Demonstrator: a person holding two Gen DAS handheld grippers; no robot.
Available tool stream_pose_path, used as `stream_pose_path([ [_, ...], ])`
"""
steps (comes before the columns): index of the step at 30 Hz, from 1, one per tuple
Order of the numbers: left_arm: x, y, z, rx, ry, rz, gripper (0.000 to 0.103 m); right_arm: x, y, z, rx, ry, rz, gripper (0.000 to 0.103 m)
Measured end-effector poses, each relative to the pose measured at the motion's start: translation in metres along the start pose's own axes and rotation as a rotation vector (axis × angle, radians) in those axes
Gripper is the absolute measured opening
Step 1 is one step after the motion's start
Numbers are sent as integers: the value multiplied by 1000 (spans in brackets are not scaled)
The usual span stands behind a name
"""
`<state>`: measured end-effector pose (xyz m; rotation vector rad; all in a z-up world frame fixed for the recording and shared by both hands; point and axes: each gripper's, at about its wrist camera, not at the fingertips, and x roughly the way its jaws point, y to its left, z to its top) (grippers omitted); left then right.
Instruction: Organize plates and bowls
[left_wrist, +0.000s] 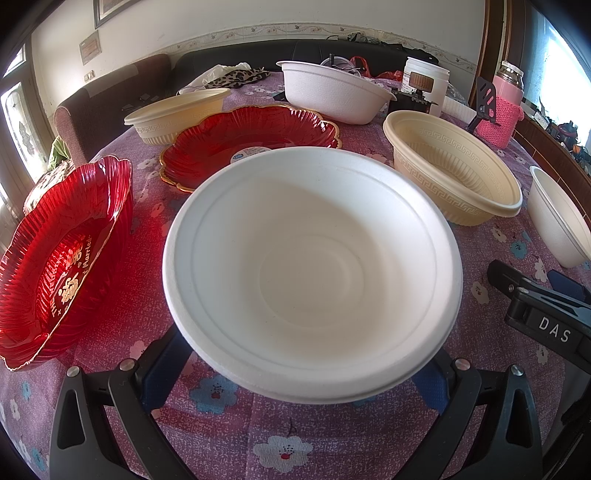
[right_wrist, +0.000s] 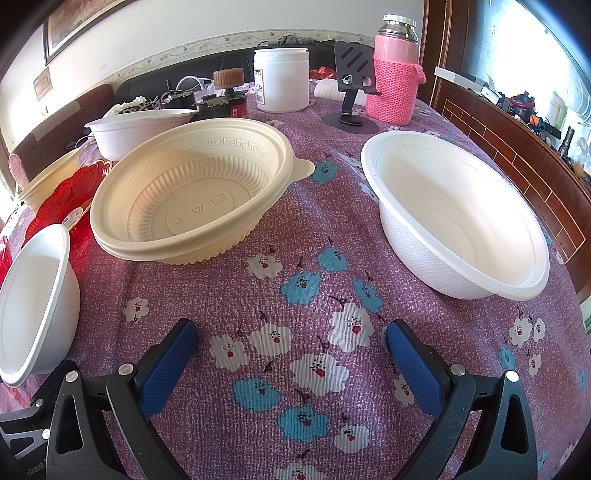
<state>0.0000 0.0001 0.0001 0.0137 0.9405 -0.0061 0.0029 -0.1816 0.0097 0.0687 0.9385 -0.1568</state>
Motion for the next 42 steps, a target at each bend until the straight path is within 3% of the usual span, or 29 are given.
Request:
stream_pose_path([
  [42,1,-2,1,-11,16,10,103,0,0,0,0,0,0,102],
])
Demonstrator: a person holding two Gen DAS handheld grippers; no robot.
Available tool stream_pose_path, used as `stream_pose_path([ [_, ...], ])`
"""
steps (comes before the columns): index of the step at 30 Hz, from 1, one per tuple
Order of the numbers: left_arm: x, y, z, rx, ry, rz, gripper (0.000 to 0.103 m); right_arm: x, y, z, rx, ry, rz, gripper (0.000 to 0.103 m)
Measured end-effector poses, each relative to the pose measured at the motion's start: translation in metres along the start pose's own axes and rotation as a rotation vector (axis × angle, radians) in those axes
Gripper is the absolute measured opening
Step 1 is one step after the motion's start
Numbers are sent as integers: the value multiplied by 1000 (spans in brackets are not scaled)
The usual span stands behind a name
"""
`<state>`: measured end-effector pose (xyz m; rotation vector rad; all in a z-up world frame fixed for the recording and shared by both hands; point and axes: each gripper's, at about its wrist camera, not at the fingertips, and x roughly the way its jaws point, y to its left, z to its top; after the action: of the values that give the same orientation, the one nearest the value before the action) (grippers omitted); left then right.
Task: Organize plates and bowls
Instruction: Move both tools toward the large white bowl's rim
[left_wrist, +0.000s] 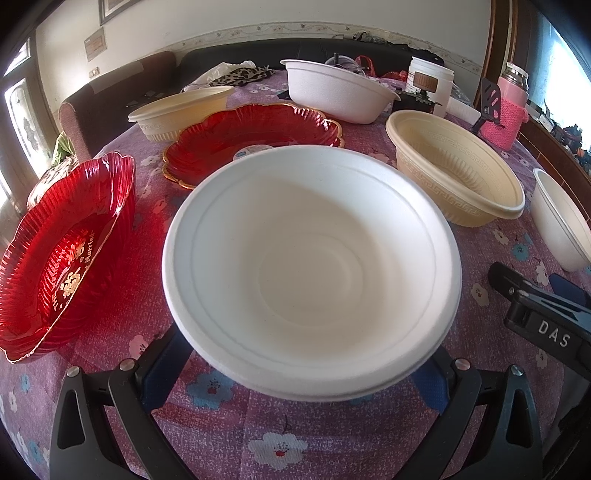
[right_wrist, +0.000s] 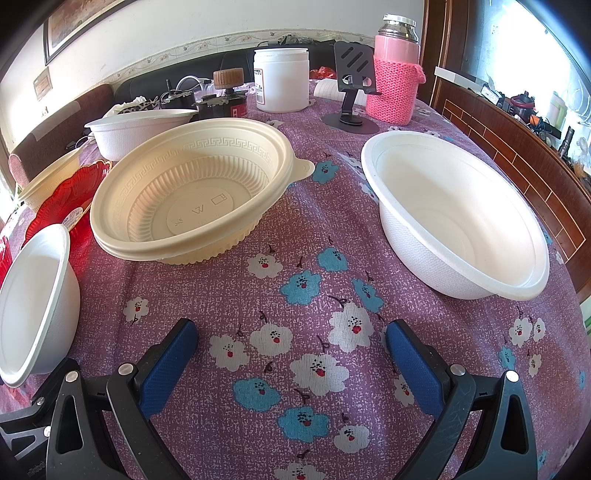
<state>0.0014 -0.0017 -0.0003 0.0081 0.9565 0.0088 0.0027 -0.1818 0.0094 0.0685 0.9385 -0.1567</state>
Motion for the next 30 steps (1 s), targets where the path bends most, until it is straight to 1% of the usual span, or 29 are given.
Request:
stream_pose_path([
  [3,-5,-1,-3,25,43,-18,103,0,0,0,0,0,0,102],
  [6,-8,-1,-7,51,62,-34,103,0,1,0,2,0,1,102],
  [9,-10,-1,-11,49,42,-34,103,0,0,0,1,-1,12,102],
  [13,-9,-2,-11,28,41,-19,103,-2,-3,0,-15,3,35,102],
  [18,-9,-3,-10,19,44,-7,103,-1,-2,2,-38,63,32,102],
  [20,-9,-3,-10,34,53,-21,103,1,-1,5,-36,88,25,102],
  [22,-14,1,-12,49,77,-56,102,3,-1,7,-41,109,30,102],
  [23,-21,6,-14,38,76,-96,96,2,-1,7,-43,111,32,102],
  [24,-28,11,-17,26,71,-138,93,1,-2,5,-46,108,34,102],
  [25,-37,17,-20,15,60,-174,93,1,-1,4,-52,100,37,102],
  [26,-48,23,-23,9,35,-186,93,0,-1,4,-56,95,39,102],
  [28,-69,38,-27,3,-34,-170,93,-2,-2,1,-59,98,43,102],
  [30,-89,55,-29,-8,-106,-147,93,-7,-3,-4,-59,119,43,102],
])
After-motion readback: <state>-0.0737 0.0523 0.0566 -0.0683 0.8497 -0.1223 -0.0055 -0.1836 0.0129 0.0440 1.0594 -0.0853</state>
